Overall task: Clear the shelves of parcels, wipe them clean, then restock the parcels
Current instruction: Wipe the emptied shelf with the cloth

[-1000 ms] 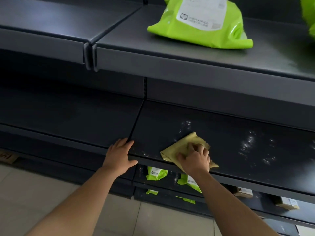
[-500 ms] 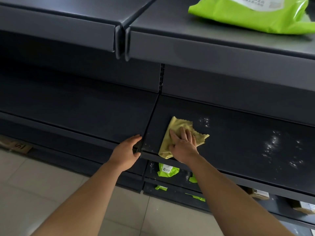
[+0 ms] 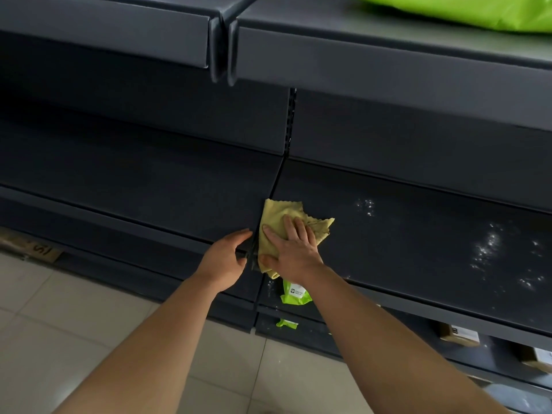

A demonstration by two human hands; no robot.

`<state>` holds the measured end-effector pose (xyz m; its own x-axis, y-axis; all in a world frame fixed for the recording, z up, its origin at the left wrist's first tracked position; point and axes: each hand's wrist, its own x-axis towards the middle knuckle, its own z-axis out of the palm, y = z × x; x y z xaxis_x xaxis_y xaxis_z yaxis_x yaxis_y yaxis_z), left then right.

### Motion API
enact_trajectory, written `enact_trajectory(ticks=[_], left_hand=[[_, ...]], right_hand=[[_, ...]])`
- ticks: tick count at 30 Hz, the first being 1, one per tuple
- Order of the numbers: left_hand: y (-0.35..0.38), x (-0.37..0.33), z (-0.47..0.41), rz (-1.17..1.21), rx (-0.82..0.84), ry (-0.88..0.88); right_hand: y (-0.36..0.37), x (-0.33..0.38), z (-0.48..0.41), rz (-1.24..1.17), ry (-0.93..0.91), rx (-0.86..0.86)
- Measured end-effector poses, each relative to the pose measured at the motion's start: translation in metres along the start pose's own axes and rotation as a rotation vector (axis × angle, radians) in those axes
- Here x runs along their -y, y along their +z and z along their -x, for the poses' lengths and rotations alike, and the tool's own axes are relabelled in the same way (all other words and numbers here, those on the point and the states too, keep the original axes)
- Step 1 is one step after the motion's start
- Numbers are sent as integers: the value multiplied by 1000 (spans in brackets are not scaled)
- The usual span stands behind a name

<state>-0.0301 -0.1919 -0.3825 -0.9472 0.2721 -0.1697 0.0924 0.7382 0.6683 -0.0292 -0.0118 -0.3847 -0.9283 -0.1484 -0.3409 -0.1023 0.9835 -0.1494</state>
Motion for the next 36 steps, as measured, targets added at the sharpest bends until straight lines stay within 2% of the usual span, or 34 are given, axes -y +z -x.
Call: enact_trajectory(ticks=[13, 19, 24, 29, 36], left_hand=[[17, -17, 9, -112, -47, -27], [24, -29, 8, -272, -81, -65], [23, -33, 8, -243, -99, -72], [15, -25, 9, -336, -130, -99], [4, -16, 10, -334, -76, -66]], right_hand=[[24, -47, 49, 82, -121, -107], [26, -92, 80, 16, -56, -100], [12, -130, 98, -92, 40, -64], [4, -117, 87, -33, 66, -69], [-4, -49, 43, 18, -147, -62]])
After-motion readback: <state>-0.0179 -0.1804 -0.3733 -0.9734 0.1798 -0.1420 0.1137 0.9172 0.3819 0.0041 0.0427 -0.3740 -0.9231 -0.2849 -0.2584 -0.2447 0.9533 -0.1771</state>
